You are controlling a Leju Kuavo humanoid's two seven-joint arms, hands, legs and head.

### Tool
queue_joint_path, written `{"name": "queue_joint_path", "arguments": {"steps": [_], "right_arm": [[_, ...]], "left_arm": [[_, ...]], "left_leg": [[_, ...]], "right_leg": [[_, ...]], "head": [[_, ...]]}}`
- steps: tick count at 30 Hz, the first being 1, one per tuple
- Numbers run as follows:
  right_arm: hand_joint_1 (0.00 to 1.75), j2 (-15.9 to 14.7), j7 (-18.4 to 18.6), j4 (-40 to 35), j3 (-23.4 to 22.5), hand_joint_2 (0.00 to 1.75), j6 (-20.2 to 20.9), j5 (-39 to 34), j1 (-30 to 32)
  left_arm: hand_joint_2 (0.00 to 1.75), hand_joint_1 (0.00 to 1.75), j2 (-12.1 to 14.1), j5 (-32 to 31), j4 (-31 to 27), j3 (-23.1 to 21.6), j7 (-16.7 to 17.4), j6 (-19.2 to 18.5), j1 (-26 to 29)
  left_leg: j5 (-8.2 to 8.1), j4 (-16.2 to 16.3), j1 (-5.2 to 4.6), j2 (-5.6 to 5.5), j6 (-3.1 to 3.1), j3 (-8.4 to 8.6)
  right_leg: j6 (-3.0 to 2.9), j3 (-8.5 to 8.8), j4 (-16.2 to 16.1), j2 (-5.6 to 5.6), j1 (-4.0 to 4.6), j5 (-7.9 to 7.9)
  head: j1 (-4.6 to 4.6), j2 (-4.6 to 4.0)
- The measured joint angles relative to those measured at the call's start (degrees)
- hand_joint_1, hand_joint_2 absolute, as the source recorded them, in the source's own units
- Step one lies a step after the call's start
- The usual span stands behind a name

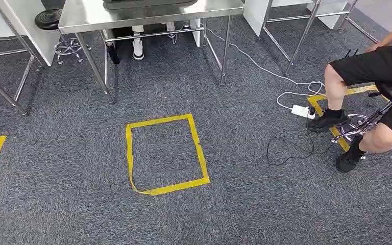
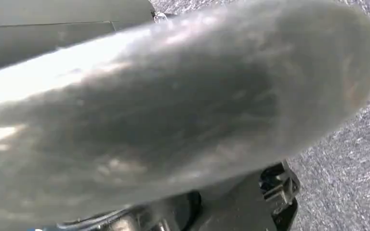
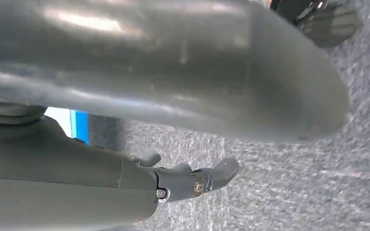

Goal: Take the parts from the cabinet and place them on the table.

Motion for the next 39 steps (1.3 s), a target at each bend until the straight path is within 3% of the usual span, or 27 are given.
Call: {"name": "queue_joint_path", "arguments": {"steps": [1, 3, 5, 6, 7, 9, 10, 11, 14, 15, 16, 17, 19, 20, 21, 22, 24, 25, 26, 30, 31, 32, 34, 35, 36, 37, 39], "right_arm": [[0.0, 0.0, 0.02, 0.0, 0.0, 0.0, 0.0, 0.13, -0.03], [0.0, 0.02, 0.15, 0.0, 0.0, 0.0, 0.0, 0.39, -0.01], [0.0, 0.07, 0.26, 0.0, 0.0, 0.0, 0.0, 0.44, 0.15], [0.0, 0.07, 0.35, 0.0, 0.0, 0.0, 0.0, 0.48, 0.17], [0.0, 0.07, 0.39, 0.0, 0.0, 0.0, -0.02, 0.48, 0.15], [0.0, 0.13, 0.42, 0.0, 0.0, 0.0, -0.02, 0.5, 0.02], [0.0, 0.18, 0.42, 0.0, 0.0, 0.0, -0.04, 0.5, 0.0], [0.0, 0.15, 0.42, 0.0, 0.0, 0.0, -0.07, 0.52, -0.32], [0.0, 0.15, 0.52, 0.0, 0.0, 0.0, -0.11, 0.7, -0.02], [0.0, 0.02, 0.61, 0.0, 0.0, 0.0, -0.11, 0.81, 0.04], [0.0, -0.04, 0.79, 0.0, 0.0, 0.0, -0.11, 0.89, 0.06], [0.0, 0.04, 0.81, 0.0, 0.0, 0.0, -0.11, 1.03, -0.08], [0.0, 0.09, 0.85, 0.0, 0.0, 0.0, -0.09, 1.05, -0.32], [0.0, 0.04, 0.87, 0.0, 0.0, 0.0, -0.09, 1.05, -0.31], [0.0, 0.0, 0.94, 0.0, 0.0, 0.0, -0.09, 1.05, -0.19], [0.0, -0.02, 1.05, 0.0, 0.0, 0.0, -0.09, 1.05, -0.02], [0.0, -0.13, 1.05, 0.0, 0.0, 0.0, -0.09, 1.07, 0.0], [0.0, -0.13, 1.05, 0.0, 0.0, 0.0, -0.09, 1.09, -0.17], [0.0, -0.11, 1.05, 0.0, 0.0, 0.0, -0.09, 1.09, -0.4], [0.0, -0.13, 1.05, 0.0, 0.0, 0.0, -0.09, 1.09, -0.22], [0.0, 0.0, 1.05, 0.0, 0.0, 0.0, -0.09, 1.07, -0.1], [0.0, -0.09, 1.07, 0.0, -0.02, 0.0, -0.09, 1.09, -0.07], [0.0, -0.13, 1.09, 0.0, -0.02, 0.0, -0.09, 1.09, -0.12], [0.0, -0.07, 1.09, 0.0, -0.02, 0.0, -0.09, 1.09, -0.11], [0.0, -0.07, 1.09, 0.02, -0.02, 0.0, -0.07, 1.09, -0.08], [0.0, -0.04, 1.09, 0.02, -0.02, 0.0, -0.07, 1.09, 0.03], [0.0, 0.0, 1.09, 0.02, -0.02, 0.0, -0.04, 1.09, -0.01]], "left_arm": [[0.0, 0.0, 0.0, 0.0, 0.0, 0.0, -0.02, 0.0, 0.02], [0.0, 0.0, 0.0, 0.0, 0.0, 0.04, -0.04, 0.0, 0.04], [0.0, 0.0, 0.0, 0.0, 0.0, 0.09, -0.06, 0.04, 0.07], [0.0, 0.0, -0.04, 0.0, 0.02, 0.13, -0.04, 0.04, 0.13], [0.0, 0.0, -0.04, 0.0, 0.02, 0.15, -0.04, 0.07, 0.15], [0.0, 0.0, -0.04, 0.0, 0.0, 0.2, -0.07, 0.18, 0.13], [0.0, 0.0, -0.04, 0.0, 0.04, 0.24, -0.04, 0.2, 0.26], [0.0, 0.0, -0.07, 0.0, 0.11, 0.26, -0.02, 0.17, 0.26], [0.0, 0.0, -0.11, 0.0, 0.11, 0.26, -0.02, 0.15, 0.07], [0.0, 0.0, -0.13, -0.02, 0.11, 0.26, 0.0, 0.15, 0.02], [0.0, 0.0, -0.15, -0.04, 0.11, 0.26, 0.0, 0.15, -0.03], [0.0, 0.0, -0.17, -0.09, 0.09, 0.26, 0.0, 0.15, -0.04], [0.0, 0.0, -0.17, -0.18, 0.11, 0.26, 0.0, 0.15, 0.0], [0.0, 0.0, -0.17, -0.2, 0.11, 0.26, 0.02, 0.15, 0.0], [0.0, 0.0, -0.17, -0.18, 0.11, 0.26, 0.04, 0.15, -0.01], [0.0, 0.0, -0.17, -0.17, 0.09, 0.24, 0.04, 0.15, -0.03], [0.0, 0.0, -0.28, -0.22, 0.11, 0.26, 0.04, 0.15, -0.05], [0.0, 0.0, -0.31, -0.28, 0.09, 0.26, 0.04, 0.15, -0.08], [0.0, 0.0, -0.28, -0.35, 0.09, 0.24, 0.04, 0.15, -0.08], [0.0, 0.0, -0.42, -0.37, 0.09, 0.26, 0.07, 0.15, -0.3], [0.0, 0.0, -0.42, -0.37, 0.09, 0.24, 0.06, 0.15, -0.32], [0.0, 0.0, -0.39, -0.37, 0.09, 0.24, 0.04, 0.15, -0.28], [0.0, 0.0, -0.39, -0.37, 0.09, 0.26, 0.07, 0.15, -0.14], [0.0, 0.0, -0.37, -0.37, 0.09, 0.26, 0.09, 0.15, -0.08], [0.0, 0.0, -0.37, -0.37, 0.09, 0.26, 0.09, 0.15, -0.04], [0.0, 0.0, -0.37, -0.37, 0.11, 0.26, 0.09, 0.15, -0.01], [0.0, 0.0, -0.33, -0.37, 0.09, 0.24, 0.09, 0.15, -0.02]], "left_leg": [[-1.99, 2.06, -0.01, -0.39, -0.12, -0.71], [-7.1, 10.92, -0.01, -0.86, -0.41, -4.27], [-9.33, 17.64, 0.02, -0.99, -0.56, -7.17], [-8.35, 17.09, 0.07, -0.98, -0.52, -6.78], [-6.18, 13.82, 0.16, -1.02, -0.44, -5.01], [-1.11, 3.3, 0.53, -2.59, -0.31, 0.52], [-1.88, 0.97, 0.88, -5.85, -0.25, 1.78], [-1.84, 0.2, 0.85, -6.11, -0.23, 1.62], [-1.6, 0.44, 0.11, -4.18, 0.6, 1.36], [-1.21, -0.18, 0.55, -3.41, 1.22, 1.45], [-1.15, -0.24, 0.47, -2.87, 1.71, 1.42], [-1.13, -0.24, 0.44, -2.19, 2.24, 1.27], [-1.15, -0.24, 0.11, -0.56, 2.35, 1.0], [-1.13, -0.24, 0.0, 0.18, 2.38, 0.93], [-1.13, -0.24, -0.02, 0.91, 2.37, 0.92], [-1.13, -0.23, -0.02, 1.48, 2.37, 0.93], [-1.15, -0.23, -0.01, 2.7, 2.29, 1.07], [-1.19, -0.22, -0.21, 3.18, 2.13, 1.26], [-1.43, -0.16, -0.67, 3.79, 1.73, 1.43], [-1.48, -0.63, -0.43, 5.75, 0.2, 2.33], [-2.27, 0.21, -0.07, 3.53, -0.17, 2.11], [-4.44, 2.81, -0.02, 0.87, -0.14, 1.21], [-9.39, 12.08, 0.02, -0.95, -0.3, -2.82], [-10.69, 16.15, 0.02, -1.19, -0.41, -4.76], [-10.55, 17.57, 0.05, -1.22, -0.4, -5.57], [-9.08, 16.25, 0.13, -1.22, -0.38, -5.13], [-3.25, 6.59, 0.52, -1.73, -0.41, -0.72]], "right_leg": [[-0.22, -0.01, 0.05, 0.12, 0.06, 0.1], [-0.65, -0.11, 0.1, 0.33, 0.2, 0.23], [-0.65, -0.15, 0.13, 0.97, 0.33, 0.23], [-0.64, -0.09, 0.15, 1.43, 0.33, 0.23], [-0.63, 0.01, 0.18, 2.09, 0.31, 0.22], [-0.56, 0.23, 0.39, 3.51, 0.26, 0.18], [-0.26, -0.1, 0.51, 3.98, 0.31, 0.11], [0.12, -0.6, 1.04, 4.5, 0.75, 0.12], [1.28, -1.57, 0.26, 6.19, -0.06, 0.86], [1.64, -2.08, 0.72, 5.96, 0.21, 0.6], [1.56, -2.9, 2.22, 3.46, 0.33, -0.26], [1.2, -4.65, 5.48, 2.03, 0.37, -1.97], [0.82, -9.58, 15.09, 1.06, 0.27, -5.83], [1.0, -11.33, 18.75, 0.89, 0.25, -6.83], [1.42, -11.57, 19.32, 0.81, 0.25, -6.63], [1.96, -10.26, 16.98, 0.67, 0.25, -5.48], [2.86, -4.32, 6.33, -0.84, 0.27, -1.71], [2.73, -1.16, 1.12, -3.95, 0.45, -0.5], [2.14, -1.25, 0.48, -4.94, 0.88, -0.35], [0.39, -1.56, 0.0, -2.06, 1.04, 0.57], [0.03, -0.68, -0.28, -1.32, 0.02, 0.95], [-0.39, -0.73, -0.24, -0.89, 0.06, 1.17], [-0.56, -0.83, -0.21, 0.41, 0.14, 1.24], [-0.64, -0.87, -0.19, 1.2, 0.26, 1.27], [-0.64, -0.85, -0.17, 1.97, 0.28, 1.27], [-0.62, -0.78, -0.13, 2.72, 0.26, 1.26], [-0.5, -0.74, 0.27, 4.65, 0.0, 1.18]], "head": [[-0.22, 0.0], [-0.22, 0.0], [-0.2, 0.0], [-0.17, 0.0], [-0.22, 0.0], [-0.22, 0.0], [-0.15, 0.0], [-0.15, 0.0], [-0.15, 0.0], [-0.13, 0.0], [-0.05, 0.0], [0.15, 0.0], [0.2, 0.0], [0.22, 0.0], [0.22, 0.0], [0.26, 0.0], [0.26, 0.0], [0.28, 0.0], [0.22, 0.0], [0.15, 0.0], [-0.04, 0.0], [-0.24, 0.0], [-0.48, 0.0], [-0.44, 0.0], [-0.44, 0.0], [-0.46, 0.0], [-0.44, 0.0]]}}
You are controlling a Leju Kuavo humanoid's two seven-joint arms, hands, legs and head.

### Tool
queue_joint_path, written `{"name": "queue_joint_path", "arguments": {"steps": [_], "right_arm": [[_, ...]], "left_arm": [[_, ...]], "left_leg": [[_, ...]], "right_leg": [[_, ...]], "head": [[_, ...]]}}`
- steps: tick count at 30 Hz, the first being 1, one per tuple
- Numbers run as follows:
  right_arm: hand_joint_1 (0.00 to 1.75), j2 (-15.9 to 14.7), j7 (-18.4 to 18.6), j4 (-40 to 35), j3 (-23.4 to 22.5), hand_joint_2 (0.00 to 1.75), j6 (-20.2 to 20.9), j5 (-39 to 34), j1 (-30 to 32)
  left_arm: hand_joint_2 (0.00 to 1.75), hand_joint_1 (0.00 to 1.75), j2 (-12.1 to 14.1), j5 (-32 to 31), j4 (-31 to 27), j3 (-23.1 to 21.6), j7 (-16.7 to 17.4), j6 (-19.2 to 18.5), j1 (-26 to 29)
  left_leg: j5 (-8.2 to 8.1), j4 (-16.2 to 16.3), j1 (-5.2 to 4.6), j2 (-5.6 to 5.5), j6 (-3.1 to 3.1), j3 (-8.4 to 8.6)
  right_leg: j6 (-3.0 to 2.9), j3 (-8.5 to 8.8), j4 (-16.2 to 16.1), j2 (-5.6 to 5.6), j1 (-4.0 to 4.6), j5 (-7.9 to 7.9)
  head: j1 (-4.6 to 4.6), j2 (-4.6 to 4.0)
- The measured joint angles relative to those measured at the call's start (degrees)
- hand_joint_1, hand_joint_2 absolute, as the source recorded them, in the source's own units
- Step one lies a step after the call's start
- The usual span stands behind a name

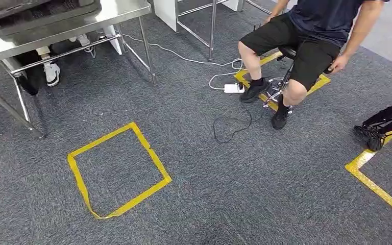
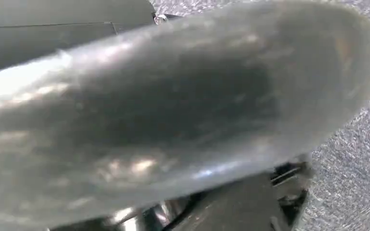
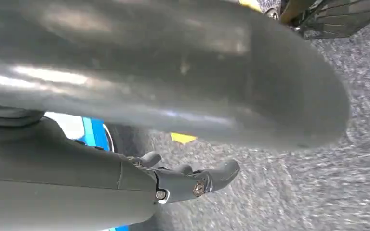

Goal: Take the parts from the cabinet and place them on the table.

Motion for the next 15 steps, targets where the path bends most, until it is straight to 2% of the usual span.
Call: {"name": "queue_joint_path", "arguments": {"steps": [1, 2, 5, 6, 7, 8, 9, 10, 11, 12, 13, 14, 15], "right_arm": [[0.0, 0.02, 0.0, -0.02, 0.0, 0.0, 0.0, 0.0, -0.03], [0.0, -0.04, 0.0, -0.02, 0.0, 0.0, 0.0, 0.0, -0.11], [0.0, -0.02, 0.0, 0.0, 0.0, 0.0, 0.0, 0.0, 0.12], [0.0, -0.04, 0.0, 0.0, 0.0, 0.0, 0.0, 0.0, 0.31], [0.0, -0.18, 0.0, 0.0, 0.0, 0.0, 0.0, 0.0, 0.39], [0.0, -0.11, 0.02, 0.0, 0.0, 0.0, 0.0, 0.0, 0.27], [0.0, 0.0, 0.0, 0.0, 0.0, 0.0, 0.0, 0.02, 0.03], [0.0, 0.02, 0.0, 0.0, 0.0, 0.0, 0.0, 0.02, -0.12], [0.0, 0.0, 0.0, 0.0, 0.0, 0.0, 0.0, 0.04, -0.16], [0.0, -0.02, 0.02, 0.0, 0.0, 0.0, 0.0, 0.09, -0.13], [0.0, -0.04, 0.04, 0.0, 0.0, 0.0, 0.0, 0.09, 0.02], [0.0, -0.07, 0.11, 0.0, 0.0, 0.0, 0.0, 0.13, 0.14], [0.0, -0.09, 0.11, 0.0, 0.0, 0.0, 0.0, 0.28, 0.18]], "left_arm": [[0.0, 0.0, 0.0, 0.0, 0.02, 0.02, 0.0, 0.0, 0.02], [0.0, 0.0, -0.04, 0.0, 0.13, 0.02, 0.02, 0.0, 0.1], [0.0, 0.0, 0.0, 0.0, 0.11, 0.0, 0.04, 0.0, -0.12], [0.0, 0.0, 0.0, -0.02, 0.11, 0.02, 0.04, 0.0, -0.11], [0.0, 0.0, 0.0, 0.0, 0.11, 0.02, 0.02, 0.0, -0.21], [0.0, 0.0, -0.04, 0.0, 0.11, 0.02, 0.0, 0.04, -0.19], [0.0, 0.0, 0.0, 0.0, 0.11, 0.0, 0.0, 0.04, -0.17], [0.0, 0.0, 0.0, 0.0, 0.11, 0.0, 0.0, 0.04, -0.09], [0.0, 0.0, 0.0, 0.0, 0.11, 0.02, 0.0, 0.04, -0.07], [0.0, 0.0, 0.0, -0.02, 0.11, 0.0, 0.0, 0.04, -0.07], [0.0, 0.0, 0.0, -0.04, 0.11, 0.0, 0.0, 0.04, -0.09], [0.0, 0.0, 0.0, -0.07, 0.11, 0.0, 0.0, 0.04, -0.12], [0.0, 0.0, -0.04, -0.07, 0.11, 0.0, 0.0, 0.04, -0.13]], "left_leg": [[1.86, -5.0, 0.42, -2.12, -0.13, 2.23], [0.56, -5.86, 0.55, -4.87, -0.32, 2.68], [0.94, -5.83, -0.26, -3.04, 0.77, 2.29], [1.19, -6.15, -0.14, -2.33, 1.27, 2.38], [1.52, -6.45, 0.06, -1.49, 1.83, 2.4], [1.49, -6.47, 0.0, -1.08, 2.33, 2.34], [1.48, -6.47, -0.1, -0.28, 2.54, 2.28], [1.44, -6.47, -0.29, 0.73, 2.62, 2.21], [1.41, -6.45, -0.42, 1.55, 2.68, 2.1], [1.4, -6.45, -0.54, 2.33, 2.68, 2.08], [1.39, -6.45, -0.56, 3.03, 2.66, 2.08], [1.38, -6.45, -0.56, 3.64, 2.65, 2.12], [1.35, -6.45, -0.56, 4.24, 2.6, 2.16]], "right_leg": [[0.41, -0.13, 0.38, 0.76, -0.04, -0.25], [0.8, -0.63, 0.77, 1.24, 0.4, -0.42], [1.99, -1.58, 0.3, 2.76, -0.25, 0.13], [2.42, -2.17, 0.23, 3.42, -0.07, 0.23], [2.42, -2.4, 1.18, 1.25, -0.22, -0.13], [2.08, -3.56, 3.37, -1.45, 0.24, -1.46], [1.73, -5.64, 7.19, -2.77, 0.32, -3.36], [1.47, -8.42, 12.56, -3.44, 0.26, -5.6], [1.44, -10.64, 16.94, -3.72, 0.24, -7.07], [1.73, -11.88, 19.47, -3.85, 0.25, -7.59], [2.16, -11.54, 18.75, -3.91, 0.26, -6.98], [2.65, -9.76, 15.45, -4.06, 0.27, -5.53], [3.08, -6.94, 10.23, -4.58, 0.3, -3.64]], "head": [[-0.11, 0.0], [-0.22, 0.0], [-0.2, 0.0], [-0.22, 0.0], [-0.2, 0.0], [0.09, 0.0], [0.31, 0.0], [0.33, 0.0], [0.35, 0.0], [0.35, 0.0], [0.33, 0.0], [0.42, 0.0], [0.33, 0.0]]}}
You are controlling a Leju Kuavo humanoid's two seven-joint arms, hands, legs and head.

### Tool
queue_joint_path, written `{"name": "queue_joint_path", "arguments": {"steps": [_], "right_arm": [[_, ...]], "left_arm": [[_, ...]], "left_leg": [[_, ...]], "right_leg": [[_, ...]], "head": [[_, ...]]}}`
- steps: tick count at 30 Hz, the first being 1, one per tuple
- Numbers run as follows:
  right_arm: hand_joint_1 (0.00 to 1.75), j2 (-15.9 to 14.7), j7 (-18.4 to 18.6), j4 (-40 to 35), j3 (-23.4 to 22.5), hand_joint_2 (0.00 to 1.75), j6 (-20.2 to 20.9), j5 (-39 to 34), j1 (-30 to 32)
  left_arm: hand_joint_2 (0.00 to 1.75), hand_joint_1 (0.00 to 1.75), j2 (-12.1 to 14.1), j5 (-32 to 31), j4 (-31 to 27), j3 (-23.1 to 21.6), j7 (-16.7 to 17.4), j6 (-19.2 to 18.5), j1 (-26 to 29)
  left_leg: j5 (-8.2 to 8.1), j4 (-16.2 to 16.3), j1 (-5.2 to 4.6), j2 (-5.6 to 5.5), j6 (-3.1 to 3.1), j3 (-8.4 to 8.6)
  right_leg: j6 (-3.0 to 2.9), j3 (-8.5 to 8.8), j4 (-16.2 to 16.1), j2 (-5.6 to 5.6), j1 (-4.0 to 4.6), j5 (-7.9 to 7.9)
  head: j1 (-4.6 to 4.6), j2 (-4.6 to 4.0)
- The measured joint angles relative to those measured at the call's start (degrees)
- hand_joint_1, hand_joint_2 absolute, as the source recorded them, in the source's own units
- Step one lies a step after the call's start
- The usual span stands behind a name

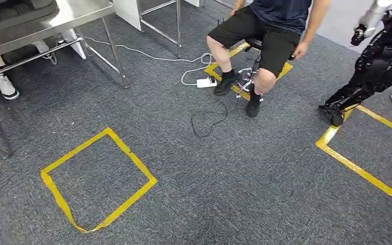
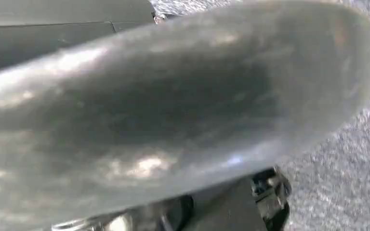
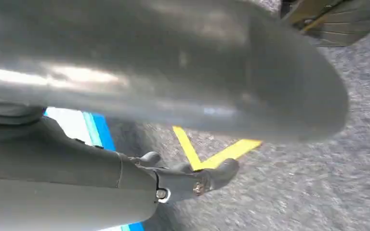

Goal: Take the parts from the cabinet and place them on the table.

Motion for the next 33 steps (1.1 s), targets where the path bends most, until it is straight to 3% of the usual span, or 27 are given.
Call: {"name": "queue_joint_path", "arguments": {"steps": [1, 2, 6, 7, 8, 9, 10, 11, 12, 13, 14, 15, 16, 17, 18, 21, 22, 23, 24, 25, 27, 28, 29, 31, 32, 33], "right_arm": [[0.0, -0.02, 0.0, 0.0, 0.0, 0.0, 0.0, 0.06, -0.11], [0.0, -0.02, 0.0, 0.0, 0.0, 0.0, 0.0, 0.11, -0.31], [0.0, -0.02, 0.0, 0.0, 0.0, 0.0, 0.04, 0.13, -0.43], [0.0, -0.02, 0.0, 0.0, 0.0, 0.0, 0.04, 0.13, -0.48], [0.0, 0.07, 0.07, 0.02, 0.0, 0.0, 0.09, 0.13, -0.29], [0.0, -0.09, 0.18, 0.02, 0.0, 0.0, 0.09, 0.13, -0.29], [0.0, -0.07, 0.17, 0.02, 0.0, 0.0, 0.09, 0.15, -0.35], [0.0, 0.04, 0.17, 0.02, 0.0, 0.0, 0.09, 0.15, -0.4], [0.0, 0.07, 0.18, 0.02, 0.0, 0.0, 0.09, 0.15, -0.37], [0.0, 0.15, 0.18, 0.02, 0.0, 0.0, 0.11, 0.15, -0.29], [0.0, 0.15, 0.17, 0.02, 0.0, 0.0, 0.11, 0.15, -0.21], [0.0, 0.18, 0.2, 0.02, 0.0, 0.0, 0.13, 0.13, -0.18], [0.0, 0.2, 0.2, 0.02, 0.0, 0.0, 0.2, 0.13, -0.22], [0.0, 0.2, 0.24, 0.02, 0.0, 0.0, 0.22, 0.13, -0.23], [0.0, 0.15, 0.35, 0.02, 0.0, 0.0, 0.22, 0.13, -0.42], [0.0, 0.17, 0.37, 0.04, 0.0, 0.0, 0.22, 0.11, 0.0], [0.0, 0.15, 0.39, 0.04, 0.0, 0.0, 0.22, 0.13, 0.14], [0.0, 0.11, 0.39, 0.04, 0.0, 0.0, 0.22, 0.13, 0.2], [0.0, 0.22, 0.42, 0.04, 0.0, 0.0, 0.22, 0.13, 0.07], [0.0, 0.31, 0.42, 0.04, 0.0, 0.0, 0.22, 0.15, -0.21], [0.0, 0.33, 0.42, 0.04, 0.0, 0.0, 0.22, 0.15, -0.33], [0.0, 0.31, 0.42, 0.04, 0.0, 0.0, 0.22, 0.2, -0.27], [0.0, 0.28, 0.42, 0.04, 0.0, 0.0, 0.24, 0.26, -0.12], [0.0, 0.22, 0.41, 0.04, 0.0, 0.0, 0.24, 0.33, -0.02], [0.0, 0.22, 0.42, 0.04, 0.0, 0.0, 0.24, 0.33, -0.18], [0.0, 0.26, 0.42, 0.04, 0.0, 0.0, 0.24, 0.37, -0.54]], "left_arm": [[0.0, 0.0, -0.07, -0.02, 0.0, 0.0, -0.02, 0.0, -0.02], [0.0, 0.0, -0.07, -0.04, -0.02, 0.02, -0.02, 0.0, -0.07], [0.0, 0.0, -0.13, -0.07, -0.02, 0.0, -0.02, 0.04, -0.14], [0.0, 0.0, -0.2, -0.07, -0.02, 0.0, -0.02, 0.04, -0.17], [0.0, 0.0, -0.13, -0.09, -0.02, 0.0, -0.02, 0.04, -0.21], [0.0, 0.0, -0.13, -0.07, -0.02, 0.0, -0.04, 0.04, -0.21], [0.0, 0.0, -0.13, -0.07, -0.02, 0.02, -0.02, 0.04, -0.15], [0.0, 0.0, -0.13, -0.07, -0.02, 0.02, -0.02, 0.04, -0.08], [0.0, 0.0, -0.13, -0.07, -0.02, 0.02, 0.0, 0.04, 0.01], [0.0, 0.0, -0.13, -0.07, -0.02, 0.02, 0.0, 0.04, 0.07], [0.0, 0.0, -0.15, -0.07, -0.02, 0.02, 0.0, 0.04, 0.1], [0.0, 0.0, -0.13, -0.07, -0.02, 0.02, 0.0, 0.04, 0.1], [0.0, 0.0, -0.11, -0.07, -0.02, 0.02, 0.0, 0.11, 0.09], [0.0, 0.0, -0.13, -0.07, 0.0, 0.02, 0.0, 0.11, 0.21], [0.0, 0.0, -0.15, -0.07, 0.13, 0.02, 0.0, 0.11, 0.2], [0.0, 0.0, -0.13, -0.09, 0.13, 0.02, 0.0, 0.13, -0.07], [0.0, 0.0, -0.13, -0.09, 0.13, 0.02, -0.02, 0.13, -0.07], [0.0, 0.0, -0.13, -0.07, 0.13, 0.02, -0.02, 0.15, -0.12], [0.0, 0.0, -0.11, -0.09, 0.13, 0.02, -0.09, 0.18, -0.14], [0.0, 0.0, -0.09, -0.09, 0.13, 0.02, -0.07, 0.17, -0.09], [0.0, 0.0, -0.09, -0.09, 0.13, 0.02, -0.07, 0.17, 0.03], [0.0, 0.0, -0.09, -0.09, 0.13, 0.02, -0.07, 0.22, 0.02], [0.0, 0.0, -0.09, -0.11, 0.13, 0.02, -0.07, 0.31, 0.01], [0.0, 0.0, -0.15, -0.18, 0.13, 0.02, -0.07, 0.48, -0.03], [0.0, 0.0, -0.2, -0.17, 0.13, 0.02, -0.07, 0.59, -0.07], [0.0, 0.0, -0.24, -0.22, 0.13, 0.02, -0.07, 0.63, -0.04]], "left_leg": [[-0.06, 0.0, -0.03, 0.55, -0.11, 0.1], [-0.18, 0.02, -0.32, 1.03, -0.3, 0.28], [-0.53, -0.51, -0.42, 3.41, -1.79, 1.3], [-0.91, -0.24, -0.28, 3.42, -2.21, 1.34], [-2.02, 1.1, -0.07, 0.77, -2.42, 1.18], [-4.43, 4.42, 0.11, -1.65, -2.4, -0.09], [-7.16, 9.42, 0.13, -3.02, -2.52, -2.34], [-9.17, 13.99, 0.12, -3.57, -2.7, -4.49], [-9.99, 17.26, 0.13, -3.77, -2.79, -6.17], [-9.17, 17.46, 0.18, -3.76, -2.83, -6.5], [-7.11, 15.18, 0.29, -3.76, -2.9, -5.74], [-4.11, 10.58, 0.52, -3.88, -2.96, -3.77], [-1.05, 4.71, 0.91, -4.88, -3.13, -1.2], [-0.5, 1.43, 1.38, -7.64, -3.25, 0.4], [-1.11, 0.6, 1.22, -8.4, -3.02, 0.57], [-0.87, 0.97, 0.29, -6.67, -1.82, 0.27], [-0.48, 0.38, 0.6, -5.9, -1.14, 0.35], [-0.34, 0.21, 0.56, -5.41, -0.69, 0.47], [-0.31, 0.18, 0.49, -4.73, -0.14, 0.39], [-0.33, 0.18, 0.32, -3.91, -0.04, 0.28], [-0.39, 0.19, 0.07, -2.12, 0.05, 0.12], [-0.4, 0.19, 0.02, -1.36, 0.05, 0.13], [-0.41, 0.19, 0.01, -0.74, 0.04, 0.15], [-0.48, 0.19, 0.02, 0.53, -0.08, 0.24], [-0.58, 0.21, -0.09, 1.07, -0.27, 0.43], [-0.95, 0.4, -0.7, 1.62, -0.76, 0.47]], "right_leg": [[0.17, 3.45, -6.06, -1.69, 0.11, 1.8], [-0.44, 5.46, -9.8, -5.1, 0.44, 2.5], [-1.9, 4.66, -9.61, -2.56, 1.01, 3.39], [-2.5, 5.93, -10.29, -1.73, 0.15, 4.0], [-2.7, 5.85, -10.41, -1.19, -0.18, 4.09], [-3.2, 5.84, -10.36, -0.78, -0.31, 4.28], [-3.25, 5.81, -10.36, 0.07, -0.28, 4.26], [-3.29, 5.77, -10.34, 0.78, -0.21, 4.23], [-3.29, 5.79, -10.31, 1.65, -0.16, 4.23], [-3.29, 5.87, -10.3, 2.45, -0.16, 4.22], [-3.27, 5.91, -10.22, 3.33, -0.23, 4.21], [-3.23, 5.96, -10.04, 4.29, -0.36, 4.19], [-2.93, 5.97, -9.7, 5.23, -0.47, 4.0], [-2.57, 5.63, -9.35, 5.78, -0.51, 3.81], [-2.12, 5.13, -8.49, 6.42, 0.1, 3.57], [-0.98, 4.27, -9.53, 7.95, -0.38, 4.29], [-0.62, 3.82, -9.3, 7.92, -0.56, 4.15], [-0.65, 3.31, -7.94, 4.37, -0.37, 3.55], [-0.87, 1.79, -5.11, 2.08, -0.23, 1.96], [-1.11, -0.47, -0.76, 1.24, -0.23, -0.05], [-1.14, -5.12, 8.26, 0.77, -0.36, -3.21], [-0.78, -5.71, 9.53, 0.73, -0.37, -3.24], [-0.35, -4.84, 7.95, 0.68, -0.36, -2.39], [0.57, 0.13, -1.23, -0.22, -0.32, 1.04], [0.61, 3.24, -6.48, -2.84, -0.12, 2.37], [0.09, 4.55, -9.19, -5.34, 0.38, 2.7]], "head": [[0.09, 0.0], [0.11, 0.0], [-0.04, 0.0], [-0.02, 0.0], [-0.33, 0.0], [-0.59, 0.0], [-0.81, 0.0], [-0.76, 0.0], [-0.85, 0.0], [-0.74, 0.0], [-0.81, 0.0], [-0.81, 0.0], [-0.81, 0.0], [-0.9, 0.0], [-0.9, 0.0], [-0.85, 0.0], [-0.96, 0.0], [-0.77, 0.0], [-0.35, 0.0], [-0.3, 0.0], [-0.35, 0.0], [-0.33, 0.0], [-0.33, 0.0], [-0.31, 0.0], [-0.26, 0.0], [-0.09, 0.0]]}}
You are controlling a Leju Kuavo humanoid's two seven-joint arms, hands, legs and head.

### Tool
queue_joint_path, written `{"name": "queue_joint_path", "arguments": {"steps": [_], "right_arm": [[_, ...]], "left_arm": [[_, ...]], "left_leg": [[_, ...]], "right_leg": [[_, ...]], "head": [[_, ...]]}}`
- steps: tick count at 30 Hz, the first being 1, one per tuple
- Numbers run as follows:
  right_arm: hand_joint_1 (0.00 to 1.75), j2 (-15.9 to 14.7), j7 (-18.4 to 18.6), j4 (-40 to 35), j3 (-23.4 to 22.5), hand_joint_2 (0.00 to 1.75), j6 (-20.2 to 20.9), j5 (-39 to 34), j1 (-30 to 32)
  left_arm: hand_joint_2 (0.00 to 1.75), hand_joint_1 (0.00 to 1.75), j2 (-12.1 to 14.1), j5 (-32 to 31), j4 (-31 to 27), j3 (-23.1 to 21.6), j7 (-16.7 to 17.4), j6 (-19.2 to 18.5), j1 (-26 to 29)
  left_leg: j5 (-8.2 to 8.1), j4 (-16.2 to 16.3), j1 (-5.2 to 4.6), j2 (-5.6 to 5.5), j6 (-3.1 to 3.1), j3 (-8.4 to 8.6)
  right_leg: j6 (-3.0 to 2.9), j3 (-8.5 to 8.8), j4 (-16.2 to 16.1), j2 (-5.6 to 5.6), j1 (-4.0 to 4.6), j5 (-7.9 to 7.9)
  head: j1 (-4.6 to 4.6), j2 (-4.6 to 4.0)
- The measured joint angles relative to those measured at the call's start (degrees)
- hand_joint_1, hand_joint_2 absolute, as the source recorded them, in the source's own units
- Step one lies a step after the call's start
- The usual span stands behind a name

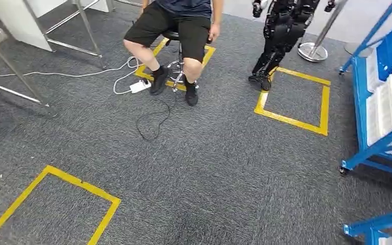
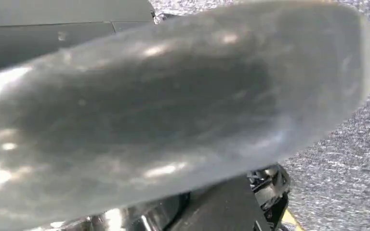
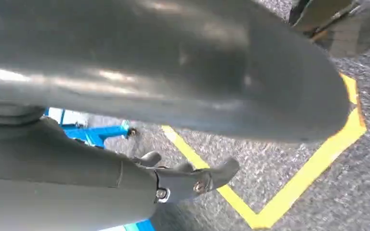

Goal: Take the parts from the cabinet and place them on the table.

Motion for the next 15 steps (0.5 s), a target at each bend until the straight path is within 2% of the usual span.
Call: {"name": "queue_joint_path", "arguments": {"steps": [1, 3, 4, 5, 6, 7, 8, 9, 10, 11, 12, 13, 14, 15], "right_arm": [[0.0, 0.0, 0.0, 0.0, 0.0, 0.0, 0.0, 0.04, -0.23], [0.0, -0.02, 0.0, 0.0, -0.02, 0.0, 0.04, 0.17, 0.05], [0.0, -0.04, 0.0, 0.0, -0.02, 0.0, 0.07, 0.28, 0.1], [0.0, 0.02, 0.02, 0.0, -0.04, 0.0, 0.11, 0.31, 0.19], [0.0, 0.02, 0.04, 0.0, -0.07, 0.0, 0.17, 0.33, 0.31], [0.0, -0.07, 0.11, 0.0, -0.09, 0.0, 0.17, 0.39, 0.21], [0.0, -0.07, 0.11, 0.0, -0.09, 0.0, 0.28, 0.46, 0.17], [0.0, -0.02, 0.11, 0.0, -0.09, 0.0, 0.35, 0.52, 0.15], [0.0, 0.0, 0.11, 0.0, -0.11, 0.0, 0.37, 0.66, 0.17], [0.0, 0.0, 0.11, 0.0, -0.11, 0.0, 0.39, 0.72, 0.26], [0.0, 0.0, 0.11, 0.0, -0.15, 0.0, 0.37, 0.72, 0.34], [0.0, 0.02, 0.11, 0.0, -0.2, 0.0, 0.39, 0.74, 0.35], [0.0, 0.04, 0.11, 0.0, -0.22, 0.0, 0.39, 0.79, 0.32], [0.0, 0.02, 0.11, 0.0, -0.24, 0.0, 0.39, 0.81, 0.28]], "left_arm": [[0.0, 0.0, 0.0, -0.04, 0.0, 0.0, 0.04, 0.02, 0.03], [0.0, 0.0, -0.02, -0.04, 0.0, 0.0, 0.11, 0.02, -0.17], [0.0, 0.0, -0.06, -0.04, 0.0, 0.0, 0.15, 0.07, -0.32], [0.0, 0.0, -0.09, -0.04, 0.0, 0.0, 0.17, 0.2, -0.41], [0.0, 0.0, -0.07, -0.2, 0.0, 0.0, 0.17, 0.35, -0.43], [0.0, 0.0, -0.07, -0.24, 0.02, 0.0, 0.2, 0.68, -0.37], [0.0, 0.0, -0.07, -0.35, 0.02, 0.0, 0.24, 0.81, -0.3], [0.0, 0.0, -0.07, -0.37, 0.02, 0.0, 0.42, 0.92, -0.2], [0.0, 0.0, -0.07, -0.37, 0.02, 0.0, 0.55, 1.12, -0.13], [0.0, 0.0, -0.09, -0.37, 0.04, 0.02, 0.59, 1.27, -0.03], [0.0, 0.0, -0.11, -0.35, 0.07, 0.02, 0.59, 1.38, 0.02], [0.0, 0.0, -0.09, -0.37, 0.07, 0.02, 0.59, 1.57, 0.02], [0.0, 0.0, -0.09, -0.37, 0.07, 0.02, 0.59, 1.9, 0.03], [0.0, 0.0, -0.13, -0.39, 0.13, 0.02, 0.59, 2.05, 0.13]], "left_leg": [[-0.14, -0.21, -0.01, 0.67, -0.39, 0.16], [-0.05, -0.61, 0.25, 1.93, -1.0, 0.81], [-0.22, -0.85, 0.19, 2.56, -1.46, 1.31], [-0.66, -0.3, 0.66, 1.11, -1.87, 1.26], [-2.43, 1.85, 0.68, -2.13, -1.83, 0.5], [-4.98, 5.98, 0.79, -3.92, -1.75, -1.25], [-7.16, 10.59, 0.77, -4.84, -1.8, -3.38], [-8.63, 14.88, 0.77, -5.3, -1.92, -5.61], [-8.59, 16.83, 0.83, -5.39, -1.98, -6.85], [-7.24, 16.05, 0.9, -5.38, -2.03, -6.88], [-4.51, 12.64, 1.1, -5.4, -2.11, -5.67], [-1.45, 7.67, 1.45, -5.83, -2.25, -3.62], [0.96, 3.03, 1.94, -7.44, -2.45, -1.71], [0.19, 1.14, 2.15, -10.36, -2.51, -0.86]], "right_leg": [[-0.71, 0.26, 0.18, 1.02, 0.02, 0.36], [-1.68, -0.74, 0.32, 2.29, 0.36, 0.82], [-2.13, -0.51, -0.17, 3.06, 0.37, 0.99], [-2.69, 0.6, -0.76, 3.77, -1.02, 1.43], [-2.92, 0.74, -0.76, 4.4, -0.78, 1.48], [-3.32, 0.67, -0.73, 4.86, -0.7, 1.62], [-3.52, 0.68, -0.73, 5.65, -0.57, 1.73], [-3.59, 0.68, -0.72, 6.5, -0.39, 1.67], [-3.59, 0.73, -0.7, 7.38, -0.34, 1.66], [-3.58, 0.83, -0.67, 8.28, -0.34, 1.65], [-3.56, 0.94, -0.57, 9.26, -0.38, 1.62], [-3.5, 1.02, -0.39, 10.19, -0.43, 1.55], [-3.14, 0.96, -0.07, 10.97, -0.49, 1.31], [-2.7, 0.61, 0.5, 11.6, -0.21, 1.03]], "head": [[-0.24, 0.0], [-0.22, 0.0], [-0.2, 0.0], [-0.37, 0.0], [-0.57, 0.0], [-0.77, 0.0], [-0.81, 0.0], [-0.79, 0.0], [-0.85, 0.0], [-0.74, 0.0], [-0.85, 0.0], [-0.81, 0.0], [-0.85, 0.0], [-0.74, 0.0]]}}
